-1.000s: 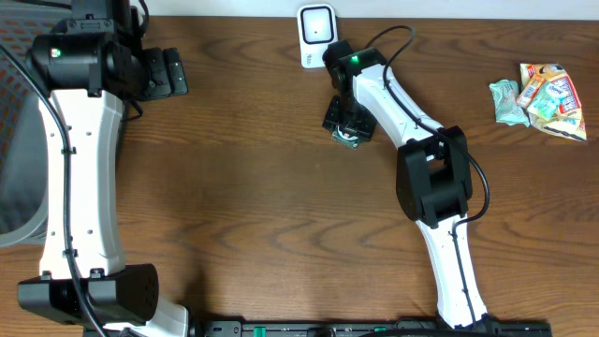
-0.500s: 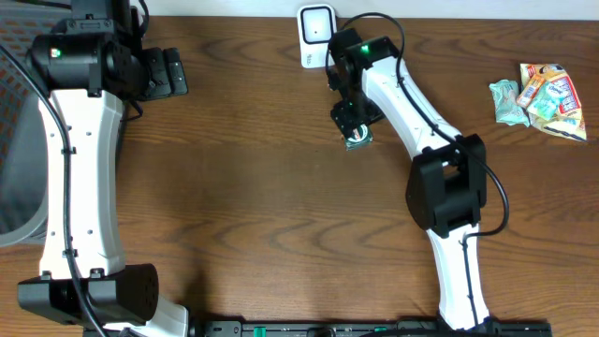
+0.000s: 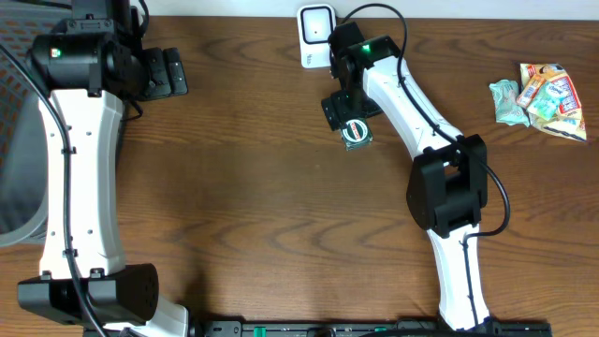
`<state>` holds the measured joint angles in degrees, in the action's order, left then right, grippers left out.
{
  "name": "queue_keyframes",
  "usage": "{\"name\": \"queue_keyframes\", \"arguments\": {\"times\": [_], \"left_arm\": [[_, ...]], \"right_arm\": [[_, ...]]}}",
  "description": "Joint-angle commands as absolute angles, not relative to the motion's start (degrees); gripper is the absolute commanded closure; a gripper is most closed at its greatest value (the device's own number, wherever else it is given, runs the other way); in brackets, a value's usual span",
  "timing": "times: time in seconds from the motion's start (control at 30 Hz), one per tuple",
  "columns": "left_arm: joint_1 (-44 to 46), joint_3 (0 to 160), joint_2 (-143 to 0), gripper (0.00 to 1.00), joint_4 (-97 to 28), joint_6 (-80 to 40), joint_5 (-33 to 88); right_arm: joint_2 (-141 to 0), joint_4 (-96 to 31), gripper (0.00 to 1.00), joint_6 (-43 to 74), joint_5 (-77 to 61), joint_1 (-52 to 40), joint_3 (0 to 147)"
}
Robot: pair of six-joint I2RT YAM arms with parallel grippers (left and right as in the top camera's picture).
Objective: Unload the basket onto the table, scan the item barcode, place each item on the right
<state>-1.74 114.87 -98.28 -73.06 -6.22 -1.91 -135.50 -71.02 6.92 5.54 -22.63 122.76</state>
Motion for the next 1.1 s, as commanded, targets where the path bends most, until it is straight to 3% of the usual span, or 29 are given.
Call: {"name": "queue_keyframes", "arguments": {"times": [0.0, 0.3, 0.53, 0.77, 1.07], "left_arm": [[-1.98, 114.59, -98.5, 0.02, -73.08, -6.72, -2.83], [-1.98, 114.59, -98.5, 0.02, -73.08, -6.72, -2.83], [-1.98, 114.59, -98.5, 0.02, -73.08, -6.72, -2.83], [-1.98, 114.59, -98.5, 0.02, -73.08, -6.72, -2.83], [-1.96, 114.59, -98.5, 0.02, -73.08, -6.72, -2.83]], "right_arm": [[-134.34, -71.11, 0.01, 17.34, 3.68, -22.33, 122.63], [-134.34, -71.29, 0.01, 20.78, -9.39, -22.85, 122.63], [-134.34, -70.57, 0.01, 21.45, -9.76, -23.46, 122.63], [-134.37, -71.44, 0.01, 53.32, -1.39, -23.53, 122.61], [-134.37, -70.52, 0.01, 67.16, 0.99, -23.57, 122.45]]}}
